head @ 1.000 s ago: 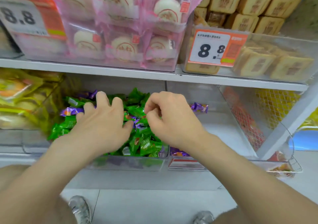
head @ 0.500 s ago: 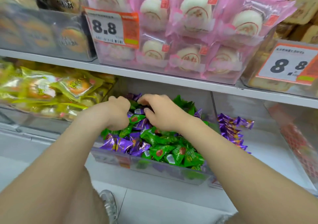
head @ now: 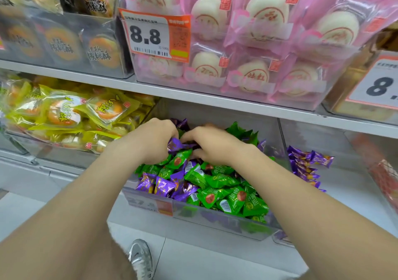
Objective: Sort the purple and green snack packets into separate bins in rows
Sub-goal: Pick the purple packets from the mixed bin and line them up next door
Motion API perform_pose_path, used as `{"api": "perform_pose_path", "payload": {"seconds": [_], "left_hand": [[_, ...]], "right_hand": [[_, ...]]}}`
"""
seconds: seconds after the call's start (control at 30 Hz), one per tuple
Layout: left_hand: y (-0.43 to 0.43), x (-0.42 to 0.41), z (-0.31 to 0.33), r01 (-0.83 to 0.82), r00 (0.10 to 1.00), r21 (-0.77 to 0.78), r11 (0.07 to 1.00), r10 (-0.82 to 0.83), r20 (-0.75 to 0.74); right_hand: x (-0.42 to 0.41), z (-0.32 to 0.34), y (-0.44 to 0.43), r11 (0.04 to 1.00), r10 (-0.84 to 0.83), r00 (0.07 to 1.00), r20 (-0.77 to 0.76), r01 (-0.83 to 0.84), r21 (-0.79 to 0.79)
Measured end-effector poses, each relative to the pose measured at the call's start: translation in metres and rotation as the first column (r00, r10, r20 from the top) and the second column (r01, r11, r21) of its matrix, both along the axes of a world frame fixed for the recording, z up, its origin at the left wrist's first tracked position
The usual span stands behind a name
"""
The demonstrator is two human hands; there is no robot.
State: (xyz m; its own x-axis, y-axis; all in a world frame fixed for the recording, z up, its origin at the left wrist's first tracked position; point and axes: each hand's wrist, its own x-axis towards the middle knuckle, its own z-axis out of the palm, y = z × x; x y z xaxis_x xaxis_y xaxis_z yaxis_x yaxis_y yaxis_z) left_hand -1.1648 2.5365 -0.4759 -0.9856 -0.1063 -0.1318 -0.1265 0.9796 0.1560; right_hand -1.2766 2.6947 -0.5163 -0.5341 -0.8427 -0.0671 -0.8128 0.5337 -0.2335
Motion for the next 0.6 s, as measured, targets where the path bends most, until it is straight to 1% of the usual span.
{"api": "perform_pose_path", "payload": {"seconds": [0.07, 0.1, 0.2, 0.27, 0.3, 0.37, 0.43, 0.47, 0.5, 0.6], "left_hand": [[0.003, 0.002, 0.001, 0.016, 0.998, 0.027, 1.000, -0.014, -0.059], [0.005, 0.004, 0.001, 0.000, 0.997, 0.050, 0.999, 0.004, -0.072], [0.010, 0.010, 0.002, -0.039, 0.999, 0.113, 0.993, 0.040, -0.010], [0.012, 0.012, 0.003, -0.045, 0.999, 0.145, 0.988, 0.041, 0.027], [0.012, 0.013, 0.006, -0.053, 0.999, 0.187, 0.981, 0.052, 0.011], [0.016, 0.016, 0.015, -0.066, 0.994, 0.341, 0.938, 0.090, -0.055], [0.026, 0.022, 0.024, -0.036, 0.991, 0.543, 0.839, 0.101, -0.092], [0.031, 0.024, 0.026, -0.001, 0.992, 0.611, 0.791, 0.079, -0.101], [0.037, 0.026, 0.025, 0.036, 0.993, 0.631, 0.775, 0.044, -0.112], [0.049, 0.025, 0.010, 0.105, 0.992, 0.588, 0.802, -0.041, -0.121]], "right_hand": [[-0.001, -0.001, 0.004, 0.998, -0.051, 0.999, -0.015, 0.051, -0.031], [-0.003, 0.001, 0.007, 0.995, -0.081, 0.997, 0.005, 0.081, -0.050], [-0.003, 0.013, 0.021, 0.980, -0.137, 0.987, 0.085, 0.148, -0.135], [0.004, 0.024, 0.033, 0.959, -0.154, 0.984, 0.087, 0.170, -0.227], [0.008, 0.028, 0.040, 0.942, -0.160, 0.983, 0.087, 0.178, -0.284], [0.020, 0.035, 0.053, 0.901, -0.188, 0.975, 0.119, 0.220, -0.375], [0.029, 0.036, 0.064, 0.857, -0.228, 0.961, 0.156, 0.274, -0.437], [0.033, 0.036, 0.069, 0.831, -0.245, 0.953, 0.180, 0.302, -0.468], [0.036, 0.035, 0.072, 0.801, -0.259, 0.941, 0.218, 0.335, -0.496], [0.046, 0.035, 0.082, 0.725, -0.274, 0.890, 0.365, 0.440, -0.529]]}}
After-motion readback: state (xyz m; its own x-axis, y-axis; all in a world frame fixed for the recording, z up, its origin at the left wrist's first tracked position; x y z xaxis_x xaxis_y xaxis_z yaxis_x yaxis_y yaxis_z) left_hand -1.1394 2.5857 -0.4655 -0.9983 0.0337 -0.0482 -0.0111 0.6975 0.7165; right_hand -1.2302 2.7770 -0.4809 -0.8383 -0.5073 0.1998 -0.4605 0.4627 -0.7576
